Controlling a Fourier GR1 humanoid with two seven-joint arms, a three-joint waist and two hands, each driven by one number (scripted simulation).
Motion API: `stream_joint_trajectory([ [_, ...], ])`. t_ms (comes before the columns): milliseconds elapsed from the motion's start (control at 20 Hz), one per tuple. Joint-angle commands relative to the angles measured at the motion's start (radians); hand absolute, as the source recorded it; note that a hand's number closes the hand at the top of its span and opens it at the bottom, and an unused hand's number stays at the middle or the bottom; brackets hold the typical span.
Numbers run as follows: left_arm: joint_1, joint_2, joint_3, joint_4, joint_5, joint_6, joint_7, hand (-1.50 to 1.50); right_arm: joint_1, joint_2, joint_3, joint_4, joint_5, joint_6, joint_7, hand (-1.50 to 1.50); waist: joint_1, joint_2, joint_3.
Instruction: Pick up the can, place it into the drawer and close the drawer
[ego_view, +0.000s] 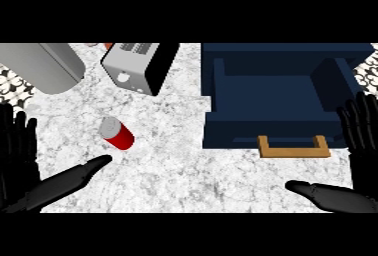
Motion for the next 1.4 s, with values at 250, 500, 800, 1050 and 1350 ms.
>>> stream_joint_trajectory([
  [250, 0.013, -0.003, -0.046, 0.154, 0.058, 0.083, -0.129, -1.50, 0.020, 0.016, 0.009, -0.018, 0.025, 0.006, 0.013, -1.50, 0.000, 0.000, -0.001],
  [500, -0.028, -0.003, -0.050, 0.209, 0.042, 0.086, -0.096, -1.50, 0.072, -0.001, -0.079, 0.060, -0.060, 0.085, -0.125, -1.50, -0.002, 0.000, -0.001],
  [800, -0.041, -0.003, -0.055, 0.282, 0.045, 0.111, -0.091, -1.50, 0.068, 0.030, -0.037, -0.026, 0.004, 0.036, -0.038, -1.50, -0.001, 0.000, -0.001],
  [1050, -0.020, -0.003, -0.111, 0.467, 0.126, 0.219, -0.297, -1.50, 0.116, -0.003, -0.099, -0.095, -0.070, 0.087, -0.018, -1.50, -0.006, -0.001, -0.001],
  [1350, -0.069, -0.003, -0.075, 0.631, 0.221, 0.253, -0.426, -1.50, 0.073, -0.021, -0.160, -0.005, -0.090, 0.122, -0.071, -1.50, -0.002, 0.001, -0.001],
])
